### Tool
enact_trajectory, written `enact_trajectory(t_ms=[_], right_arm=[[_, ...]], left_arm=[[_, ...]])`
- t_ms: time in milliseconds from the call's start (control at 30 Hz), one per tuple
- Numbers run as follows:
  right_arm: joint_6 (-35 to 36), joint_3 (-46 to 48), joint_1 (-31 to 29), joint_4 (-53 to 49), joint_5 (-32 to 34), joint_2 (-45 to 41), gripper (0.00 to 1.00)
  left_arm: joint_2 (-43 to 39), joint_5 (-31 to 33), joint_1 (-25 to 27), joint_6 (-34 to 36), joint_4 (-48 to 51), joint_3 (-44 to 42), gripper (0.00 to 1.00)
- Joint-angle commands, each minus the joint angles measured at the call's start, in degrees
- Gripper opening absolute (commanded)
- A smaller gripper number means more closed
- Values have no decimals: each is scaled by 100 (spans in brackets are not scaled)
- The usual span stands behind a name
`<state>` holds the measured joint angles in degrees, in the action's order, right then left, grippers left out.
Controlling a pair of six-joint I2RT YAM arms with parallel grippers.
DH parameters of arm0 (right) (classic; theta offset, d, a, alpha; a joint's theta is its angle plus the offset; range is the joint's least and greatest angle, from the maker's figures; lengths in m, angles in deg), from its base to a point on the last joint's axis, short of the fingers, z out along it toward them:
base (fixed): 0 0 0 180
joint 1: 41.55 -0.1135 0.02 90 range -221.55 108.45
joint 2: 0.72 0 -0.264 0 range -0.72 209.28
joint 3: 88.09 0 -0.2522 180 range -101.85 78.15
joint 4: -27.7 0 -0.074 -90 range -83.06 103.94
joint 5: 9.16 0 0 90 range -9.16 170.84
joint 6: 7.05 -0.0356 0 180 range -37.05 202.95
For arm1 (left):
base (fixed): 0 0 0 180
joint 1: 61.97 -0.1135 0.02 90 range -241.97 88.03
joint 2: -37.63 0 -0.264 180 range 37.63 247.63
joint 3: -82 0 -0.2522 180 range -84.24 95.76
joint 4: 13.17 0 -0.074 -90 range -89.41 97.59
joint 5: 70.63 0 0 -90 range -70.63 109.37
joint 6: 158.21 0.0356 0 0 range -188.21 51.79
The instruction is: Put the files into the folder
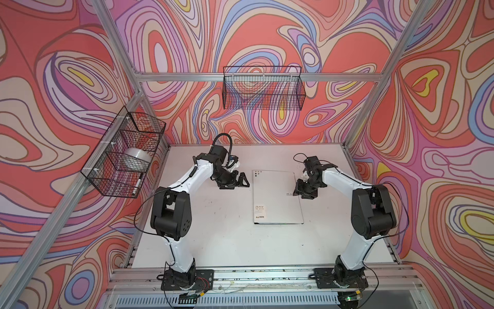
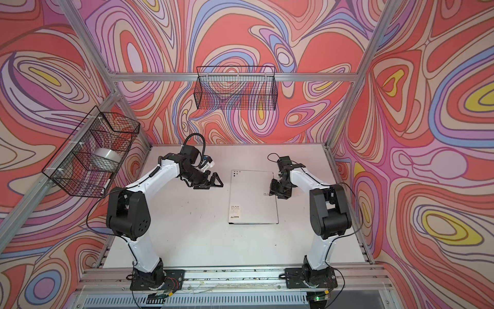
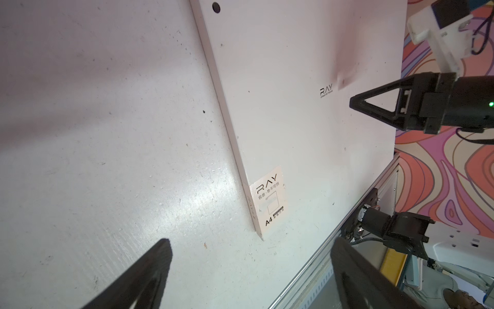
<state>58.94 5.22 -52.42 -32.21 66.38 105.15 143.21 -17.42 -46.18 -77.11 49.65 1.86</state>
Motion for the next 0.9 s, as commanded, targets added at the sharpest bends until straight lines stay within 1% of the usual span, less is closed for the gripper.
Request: enact_trajectory(t_ms=[0,67,167,300,533,667,800,867], right_arm=[[-144,50,4,302,213,192,49],[-147,105,5,415,364,199,49],[-105,189,3,558,359,216,50],[-30,276,6,695,224,310,50],[-75,378,-34,937,-256,347,49],[47,101,-365,734,-246,608,49],[-27,-101,-719,701,-175,797,49],[-111,-163,-813,726,-184,839,49]], left_arm=[[-4,29,12,-102,-289,-191,93],[-7,63,12,-72,-348,-243,93],[34,115,11,64,-268,-167,92],[41,141,7,161,-259,-147,92],[28,239,3,172,-261,-155,92],[4,419,-61,290,-196,-147,92],[-18,114,-318,273,-197,-155,92],[-27,271,-429,299,-128,-108,92]])
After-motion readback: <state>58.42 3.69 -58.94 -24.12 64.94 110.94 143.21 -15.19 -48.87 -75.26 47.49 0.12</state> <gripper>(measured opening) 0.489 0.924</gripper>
